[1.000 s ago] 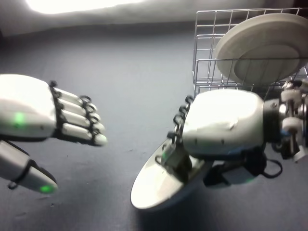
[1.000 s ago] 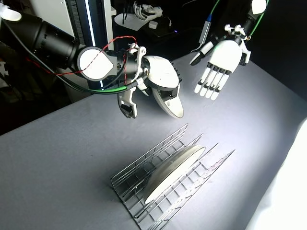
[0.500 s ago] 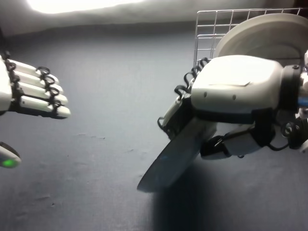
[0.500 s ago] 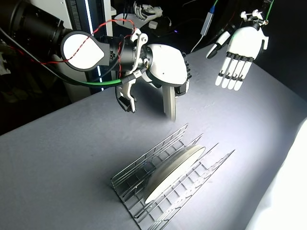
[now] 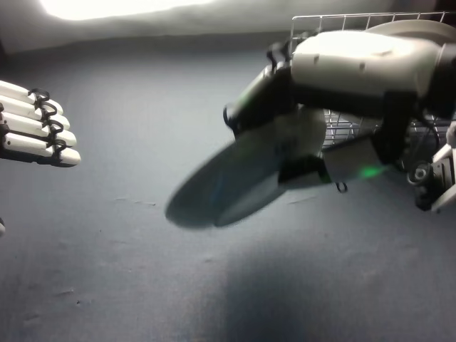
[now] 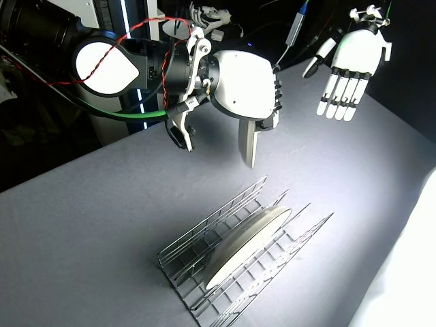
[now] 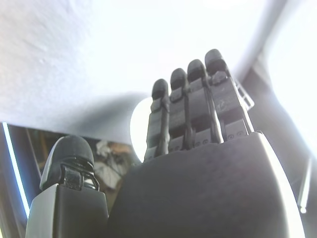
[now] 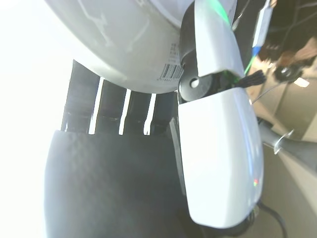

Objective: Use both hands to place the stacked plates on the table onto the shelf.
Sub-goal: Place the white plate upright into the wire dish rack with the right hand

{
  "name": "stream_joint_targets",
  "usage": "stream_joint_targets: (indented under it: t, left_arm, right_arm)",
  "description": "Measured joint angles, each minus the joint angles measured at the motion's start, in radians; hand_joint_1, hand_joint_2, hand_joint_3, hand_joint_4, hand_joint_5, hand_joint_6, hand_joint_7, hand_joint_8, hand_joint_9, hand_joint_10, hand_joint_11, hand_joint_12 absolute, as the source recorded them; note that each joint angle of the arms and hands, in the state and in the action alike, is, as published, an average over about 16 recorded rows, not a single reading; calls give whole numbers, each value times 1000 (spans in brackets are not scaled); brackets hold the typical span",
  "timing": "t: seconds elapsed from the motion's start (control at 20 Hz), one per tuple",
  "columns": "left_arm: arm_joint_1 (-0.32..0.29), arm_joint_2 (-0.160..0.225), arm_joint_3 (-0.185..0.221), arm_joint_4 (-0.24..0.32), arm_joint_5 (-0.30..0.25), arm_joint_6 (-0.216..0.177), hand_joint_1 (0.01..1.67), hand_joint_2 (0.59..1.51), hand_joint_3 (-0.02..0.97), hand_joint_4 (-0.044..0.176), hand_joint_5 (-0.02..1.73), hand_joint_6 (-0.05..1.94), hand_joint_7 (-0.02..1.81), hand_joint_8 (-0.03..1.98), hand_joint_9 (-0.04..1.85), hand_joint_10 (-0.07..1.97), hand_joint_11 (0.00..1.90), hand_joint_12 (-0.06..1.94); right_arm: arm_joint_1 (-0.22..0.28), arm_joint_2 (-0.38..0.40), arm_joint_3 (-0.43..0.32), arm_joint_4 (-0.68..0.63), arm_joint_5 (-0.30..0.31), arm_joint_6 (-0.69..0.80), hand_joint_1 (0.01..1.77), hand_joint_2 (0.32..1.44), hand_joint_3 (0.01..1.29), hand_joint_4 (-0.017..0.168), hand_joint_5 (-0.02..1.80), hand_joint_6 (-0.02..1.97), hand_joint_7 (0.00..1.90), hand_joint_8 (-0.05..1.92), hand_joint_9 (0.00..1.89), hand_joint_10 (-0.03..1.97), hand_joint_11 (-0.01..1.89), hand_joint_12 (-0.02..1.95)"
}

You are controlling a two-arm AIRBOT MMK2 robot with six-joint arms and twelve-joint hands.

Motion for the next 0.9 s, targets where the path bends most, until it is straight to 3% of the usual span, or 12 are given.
stream_joint_targets:
  t: [0.55, 0.9]
  left_arm:
    - [-1, -1, 7, 16, -27, -28, 16, 1197, 3, 0, 210, 18, 221, 14, 213, 10, 213, 33]
    - [-10, -4, 0, 43, -21, -48, 16, 1197, 3, 0, 215, 18, 224, 14, 218, 10, 213, 32]
  right_arm:
    - [55, 31, 8, 343, -13, -2, 1371, 1000, 10, -7, 866, 1051, 1043, 770, 997, 1166, 916, 1518]
    - [64, 63, 32, 478, -22, -1, 1378, 1001, 11, -7, 861, 1050, 1037, 781, 991, 1163, 921, 1526]
